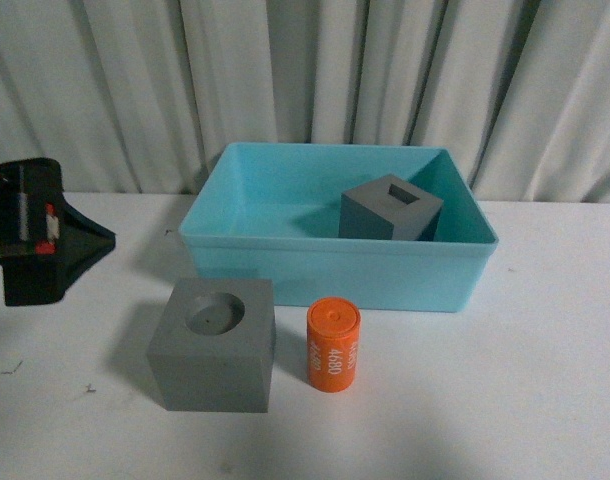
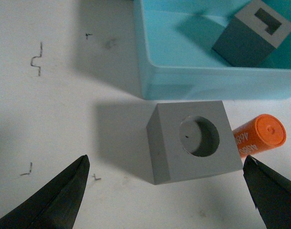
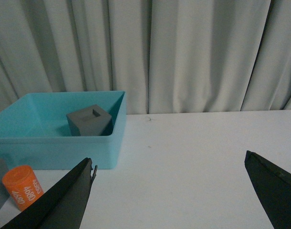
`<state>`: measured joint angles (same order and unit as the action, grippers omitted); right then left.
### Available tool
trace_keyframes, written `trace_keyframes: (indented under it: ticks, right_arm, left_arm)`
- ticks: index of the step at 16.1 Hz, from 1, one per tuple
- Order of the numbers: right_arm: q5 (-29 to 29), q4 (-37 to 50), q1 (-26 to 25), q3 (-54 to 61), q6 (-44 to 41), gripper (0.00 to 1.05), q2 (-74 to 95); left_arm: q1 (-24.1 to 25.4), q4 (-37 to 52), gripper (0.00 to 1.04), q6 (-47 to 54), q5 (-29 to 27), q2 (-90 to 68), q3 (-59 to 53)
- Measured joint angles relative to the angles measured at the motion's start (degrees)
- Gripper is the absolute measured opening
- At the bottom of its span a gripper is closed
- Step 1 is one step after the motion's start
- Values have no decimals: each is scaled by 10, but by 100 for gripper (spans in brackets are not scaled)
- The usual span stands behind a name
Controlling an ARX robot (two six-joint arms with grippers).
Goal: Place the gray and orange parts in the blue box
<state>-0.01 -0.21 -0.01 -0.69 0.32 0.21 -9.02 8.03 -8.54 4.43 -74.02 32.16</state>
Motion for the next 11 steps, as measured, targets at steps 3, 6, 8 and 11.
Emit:
trace_keyframes:
  ticks: [3,6,8,11]
  right_arm:
    - [0,0,0,0,0,98,0]
    - [0,0,0,0,0,98,0]
    - [0,0,0,0,0,98,0]
    - [0,0,0,0,0,98,0]
  left_arm:
    - [-23,56,98,14,-19,-57,0]
    - [-31,104,98,27,-38,-144,24]
    - [-56,126,98,27,-50,-202,55]
    - [-76,142,98,23,-75,-261,79]
